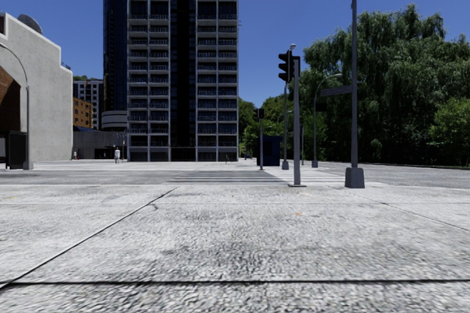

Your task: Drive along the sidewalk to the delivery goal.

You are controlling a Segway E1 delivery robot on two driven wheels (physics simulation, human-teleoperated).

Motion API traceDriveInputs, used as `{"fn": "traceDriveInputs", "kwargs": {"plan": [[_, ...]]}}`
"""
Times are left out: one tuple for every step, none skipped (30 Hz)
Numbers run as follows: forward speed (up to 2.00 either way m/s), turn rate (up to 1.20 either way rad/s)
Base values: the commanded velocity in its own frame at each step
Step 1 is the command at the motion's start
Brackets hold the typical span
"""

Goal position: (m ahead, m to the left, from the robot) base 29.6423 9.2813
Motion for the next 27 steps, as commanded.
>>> {"fn": "traceDriveInputs", "kwargs": {"plan": [[2.00, 0.00], [2.00, 0.00], [2.00, 0.00], [2.00, 0.00], [2.00, 0.00], [2.00, 0.00], [2.00, 0.00], [2.00, 0.00], [2.00, 0.00], [2.00, 0.00], [2.00, 0.00], [2.00, 0.00], [2.00, 0.00], [2.00, 0.00], [2.00, 0.00], [2.00, 0.00], [2.00, 0.00], [2.00, 0.00], [2.00, 0.00], [2.00, 0.00], [2.00, 0.00], [2.00, 0.00], [2.00, 0.00], [2.00, 0.00], [2.00, 0.00], [2.00, 0.00], [2.00, 0.00]]}}
